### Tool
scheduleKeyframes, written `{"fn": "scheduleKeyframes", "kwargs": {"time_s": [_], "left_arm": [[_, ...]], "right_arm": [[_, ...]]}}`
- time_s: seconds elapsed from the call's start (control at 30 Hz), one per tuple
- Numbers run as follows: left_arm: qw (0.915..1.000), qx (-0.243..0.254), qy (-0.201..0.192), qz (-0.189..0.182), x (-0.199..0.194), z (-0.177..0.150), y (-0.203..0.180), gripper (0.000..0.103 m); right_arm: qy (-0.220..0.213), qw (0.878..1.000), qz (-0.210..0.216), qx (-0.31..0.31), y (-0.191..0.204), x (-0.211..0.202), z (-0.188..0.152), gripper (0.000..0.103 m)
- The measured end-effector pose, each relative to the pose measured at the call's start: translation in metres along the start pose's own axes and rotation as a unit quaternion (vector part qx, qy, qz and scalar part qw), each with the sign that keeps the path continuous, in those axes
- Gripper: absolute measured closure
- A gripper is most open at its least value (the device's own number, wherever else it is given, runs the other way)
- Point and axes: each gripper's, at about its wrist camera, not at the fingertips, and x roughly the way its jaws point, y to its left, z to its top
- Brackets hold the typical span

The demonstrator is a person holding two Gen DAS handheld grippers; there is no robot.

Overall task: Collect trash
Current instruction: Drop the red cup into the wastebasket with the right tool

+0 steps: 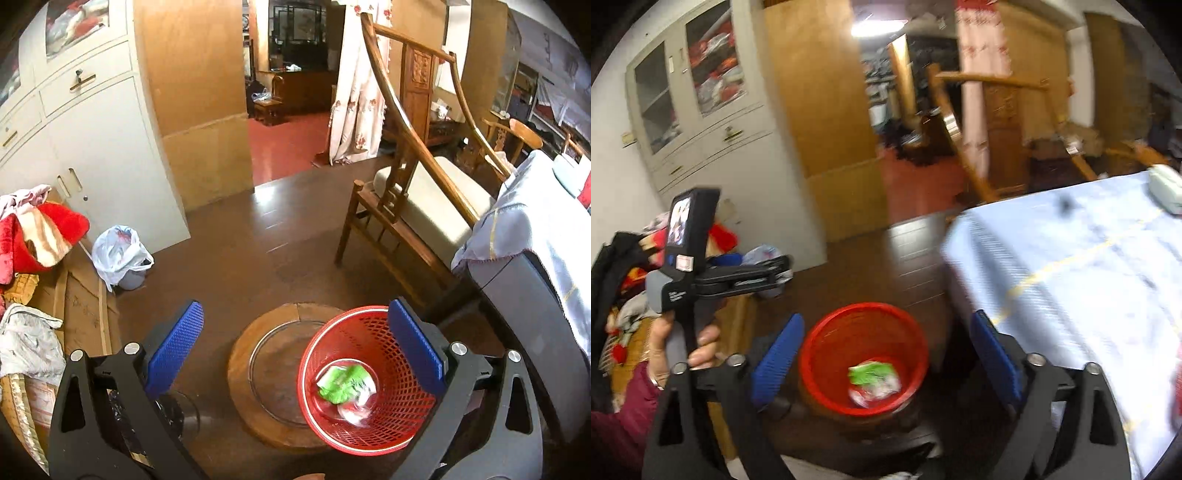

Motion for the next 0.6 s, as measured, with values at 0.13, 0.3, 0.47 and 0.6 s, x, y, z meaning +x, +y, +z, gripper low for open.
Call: {"fn": "scheduleKeyframes", "kwargs": {"time_s": [0.13, 0.3, 0.47, 0.6], "left_arm": [[0.9998, 0.017, 0.001, -0.01, -0.002, -0.001, -0.019, 0.007], [0.9979, 0.041, -0.017, -0.048, -0.022, -0.003, -0.056, 0.007], [0.9911, 0.094, -0.024, -0.09, -0.044, -0.012, -0.118, 0.007], [0.9814, 0.137, -0.027, -0.132, -0.063, -0.022, -0.169, 0.007]], "right_arm": [[-0.042, 0.998, -0.042, 0.014, -0.025, -0.038, -0.007, 0.006], [-0.092, 0.986, -0.135, 0.018, -0.054, -0.091, -0.015, 0.006], [-0.159, 0.967, -0.195, 0.041, -0.09, -0.152, -0.039, 0.006], [-0.175, 0.955, -0.229, 0.068, -0.118, -0.191, -0.06, 0.006]]}}
